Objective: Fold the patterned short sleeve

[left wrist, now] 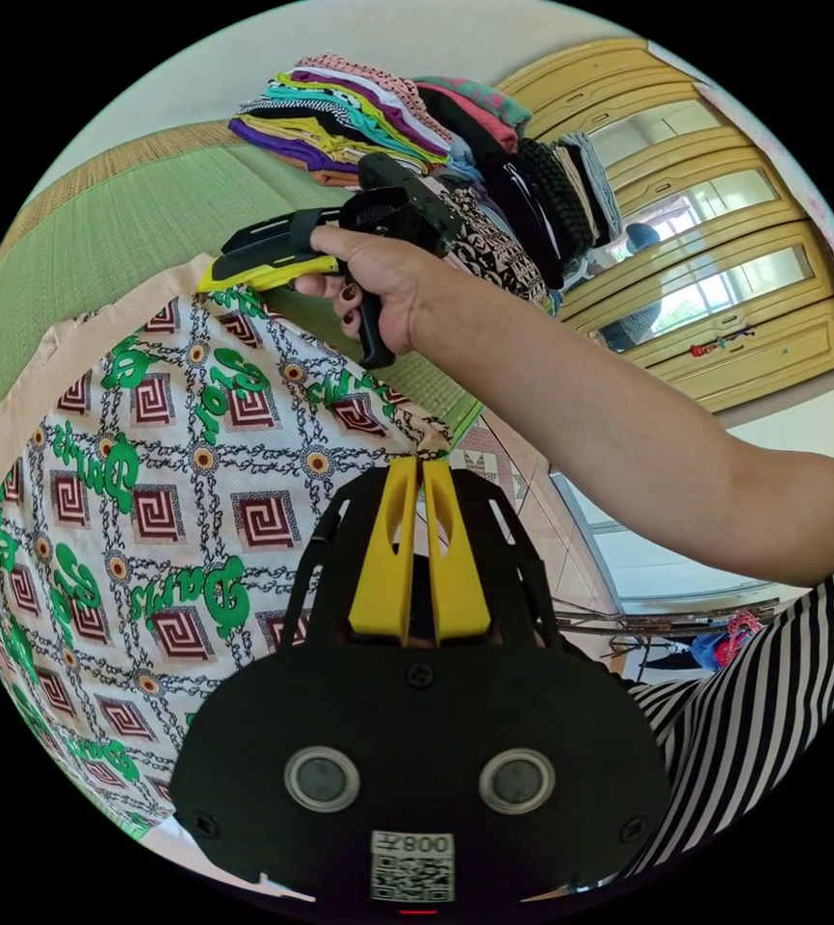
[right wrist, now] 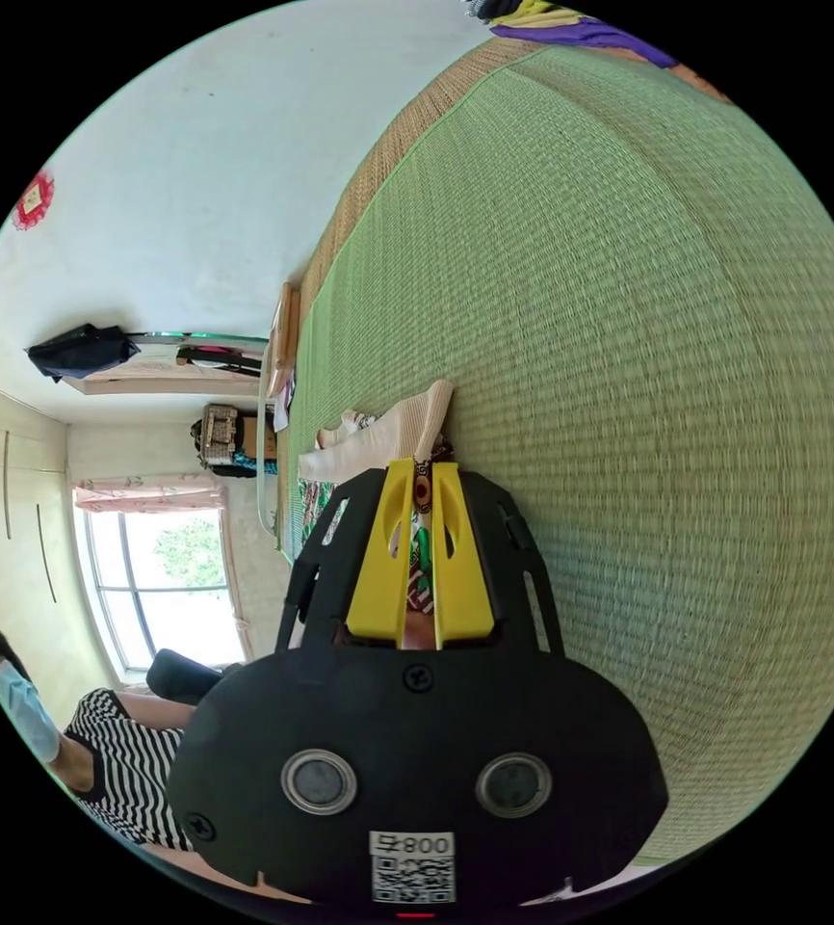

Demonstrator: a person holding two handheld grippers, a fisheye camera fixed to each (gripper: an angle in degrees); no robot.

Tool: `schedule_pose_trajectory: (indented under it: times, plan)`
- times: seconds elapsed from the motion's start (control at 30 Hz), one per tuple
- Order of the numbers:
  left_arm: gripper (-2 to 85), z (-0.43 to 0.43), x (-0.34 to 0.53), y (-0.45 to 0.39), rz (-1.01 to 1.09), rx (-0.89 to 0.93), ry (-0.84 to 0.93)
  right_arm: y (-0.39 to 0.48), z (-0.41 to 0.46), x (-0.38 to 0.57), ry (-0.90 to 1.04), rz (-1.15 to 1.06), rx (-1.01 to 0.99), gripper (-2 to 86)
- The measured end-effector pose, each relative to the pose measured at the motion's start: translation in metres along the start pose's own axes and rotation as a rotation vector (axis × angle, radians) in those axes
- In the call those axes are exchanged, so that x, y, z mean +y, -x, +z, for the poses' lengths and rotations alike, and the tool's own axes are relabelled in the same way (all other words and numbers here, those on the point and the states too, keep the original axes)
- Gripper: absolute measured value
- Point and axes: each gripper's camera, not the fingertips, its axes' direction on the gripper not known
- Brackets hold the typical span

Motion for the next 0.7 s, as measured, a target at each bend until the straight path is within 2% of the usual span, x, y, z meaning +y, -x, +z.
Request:
schedule_pose_trajectory:
  times: [0.3, 0.7]
  plan:
    - [0.7, -0.017, 0.022, 0.012, -0.002, 0.036, -0.024, 0.000, -0.004, -0.001, -0.043, 0.020, -0.036, 2.1]
    - [0.7, -0.053, 0.068, 0.027, 0.014, 0.104, -0.078, 0.034, -0.008, 0.011, -0.113, 0.037, 0.017, 2.0]
